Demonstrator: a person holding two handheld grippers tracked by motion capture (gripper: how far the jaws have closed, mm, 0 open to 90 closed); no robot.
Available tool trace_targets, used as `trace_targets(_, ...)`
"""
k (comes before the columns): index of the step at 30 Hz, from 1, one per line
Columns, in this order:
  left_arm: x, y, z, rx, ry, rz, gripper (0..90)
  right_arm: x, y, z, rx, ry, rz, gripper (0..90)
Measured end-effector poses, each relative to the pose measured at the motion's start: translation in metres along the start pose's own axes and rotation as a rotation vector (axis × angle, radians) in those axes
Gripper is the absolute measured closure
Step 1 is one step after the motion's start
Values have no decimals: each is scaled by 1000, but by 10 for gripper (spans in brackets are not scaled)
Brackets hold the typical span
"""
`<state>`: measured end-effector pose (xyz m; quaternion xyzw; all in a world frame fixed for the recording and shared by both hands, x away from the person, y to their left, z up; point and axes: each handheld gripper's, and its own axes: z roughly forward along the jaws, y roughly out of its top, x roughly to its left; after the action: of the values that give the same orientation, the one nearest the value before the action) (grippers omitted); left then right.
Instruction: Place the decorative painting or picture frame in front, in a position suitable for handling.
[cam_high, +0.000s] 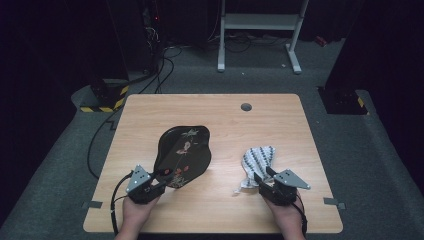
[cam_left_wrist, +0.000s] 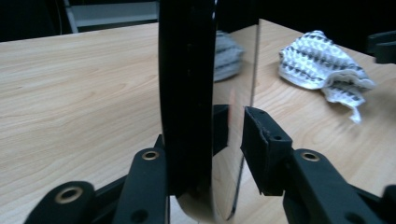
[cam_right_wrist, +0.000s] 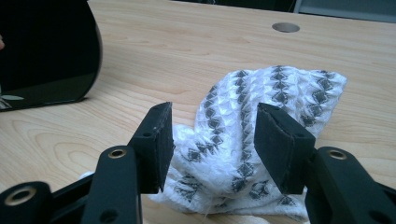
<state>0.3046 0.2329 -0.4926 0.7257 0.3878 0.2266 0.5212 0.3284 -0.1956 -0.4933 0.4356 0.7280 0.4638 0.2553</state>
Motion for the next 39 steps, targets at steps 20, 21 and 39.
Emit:
trace_targets(20,-24,-14,-15,28,38,30,503,-37,8,55,171,-62,84,248)
trace_targets(21,-23,-15,-17,28,41,28,500,-38,6,59,196,-59,89,247)
trace_targets(39,-20,-17,-20,30,43,18,477,-23,0,68,281,-72,-29,486)
